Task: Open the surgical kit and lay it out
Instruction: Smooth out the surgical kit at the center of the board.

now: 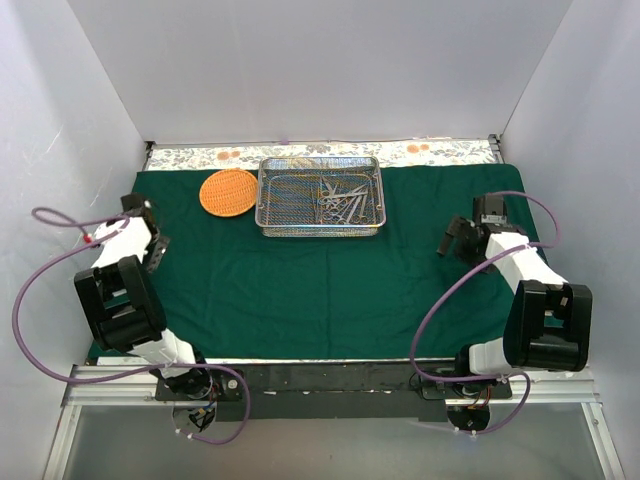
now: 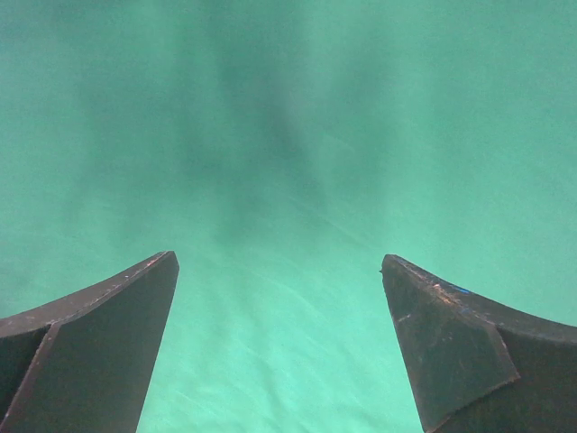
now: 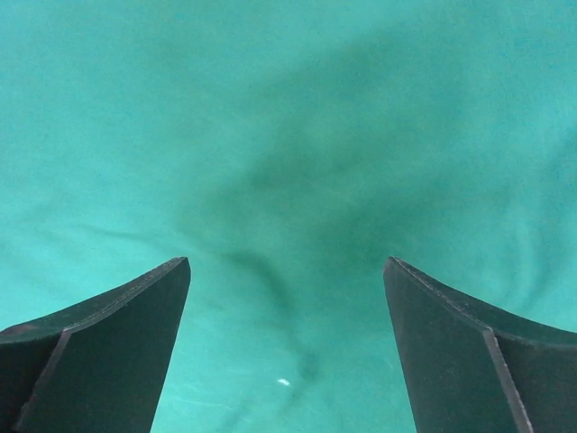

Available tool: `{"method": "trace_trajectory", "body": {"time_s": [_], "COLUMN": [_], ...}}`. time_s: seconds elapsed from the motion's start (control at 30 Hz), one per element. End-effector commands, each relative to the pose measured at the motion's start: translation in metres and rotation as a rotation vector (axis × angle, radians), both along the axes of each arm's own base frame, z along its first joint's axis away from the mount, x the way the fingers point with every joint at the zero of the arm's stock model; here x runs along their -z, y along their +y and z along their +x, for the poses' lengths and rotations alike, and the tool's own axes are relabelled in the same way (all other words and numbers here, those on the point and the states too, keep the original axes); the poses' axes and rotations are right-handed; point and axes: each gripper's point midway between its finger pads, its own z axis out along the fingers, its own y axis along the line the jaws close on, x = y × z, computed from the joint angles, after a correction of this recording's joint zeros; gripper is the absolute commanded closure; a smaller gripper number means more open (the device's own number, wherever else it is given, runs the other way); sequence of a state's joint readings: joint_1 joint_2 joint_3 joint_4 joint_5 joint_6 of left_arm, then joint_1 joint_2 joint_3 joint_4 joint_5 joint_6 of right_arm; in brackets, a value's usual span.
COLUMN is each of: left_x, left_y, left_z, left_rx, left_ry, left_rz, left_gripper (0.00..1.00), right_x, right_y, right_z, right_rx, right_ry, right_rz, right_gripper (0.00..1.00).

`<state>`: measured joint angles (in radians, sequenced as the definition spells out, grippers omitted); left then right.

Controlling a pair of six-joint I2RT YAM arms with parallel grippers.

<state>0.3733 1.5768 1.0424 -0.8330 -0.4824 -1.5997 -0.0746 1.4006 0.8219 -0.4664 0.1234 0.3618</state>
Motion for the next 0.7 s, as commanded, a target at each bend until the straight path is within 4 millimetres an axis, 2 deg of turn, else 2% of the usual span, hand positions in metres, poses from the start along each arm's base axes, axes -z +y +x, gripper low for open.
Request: {"method": "trace_trajectory", "body": {"time_s": [0.0,0.03,0.17,0.2,0.27,0.3,0.37,0.4,0.53,0.63,0.67], "left_x": [-0.043,-0.044,-0.027,-0.023,-0.018,-0.016,-0.01,-0.001,0.019,0.036,0.04], "left_y": [-0.022,-0.026,-0.036,-0.037,-0.038,-0.037,-0.035,-0.034,-0.028,-0.023,-0.022], "left_z": [0.043,0.053,0.064,0.065,0.072,0.074,0.075,0.072,0.051,0.033,0.027], "left_rx": [0.159,0.183,0.242,0.248,0.263,0.262,0.254,0.242,0.154,0.097,0.081], "left_ry": [-0.132,-0.17,-0.19,-0.192,-0.199,-0.197,-0.182,-0.156,-0.09,-0.046,-0.032], "left_rz": [0.045,0.03,-0.021,-0.029,-0.037,-0.039,-0.035,-0.041,-0.042,-0.078,-0.085], "left_gripper": [0.02,0.02,0.02,0.02,0.02,0.02,0.02,0.02,0.02,0.02,0.02], "right_x": [-0.038,-0.044,-0.053,-0.043,-0.05,-0.039,-0.037,-0.026,-0.007,0.011,0.014], "right_y": [0.016,0.021,0.052,0.056,0.064,0.065,0.067,0.066,0.057,0.039,0.028], "right_z": [0.059,0.074,0.119,0.126,0.147,0.153,0.165,0.167,0.169,0.158,0.154], "right_rx": [-0.133,-0.148,-0.215,-0.218,-0.232,-0.229,-0.232,-0.223,-0.194,-0.11,-0.071], "right_ry": [-0.174,-0.225,-0.324,-0.308,-0.35,-0.329,-0.343,-0.317,-0.276,-0.219,-0.209], "right_rz": [-0.01,0.011,0.148,0.167,0.203,0.215,0.23,0.229,0.238,0.274,0.287], "right_gripper": [0.04,0.06,0.06,0.06,0.06,0.06,0.06,0.06,0.05,0.05,0.05]}}
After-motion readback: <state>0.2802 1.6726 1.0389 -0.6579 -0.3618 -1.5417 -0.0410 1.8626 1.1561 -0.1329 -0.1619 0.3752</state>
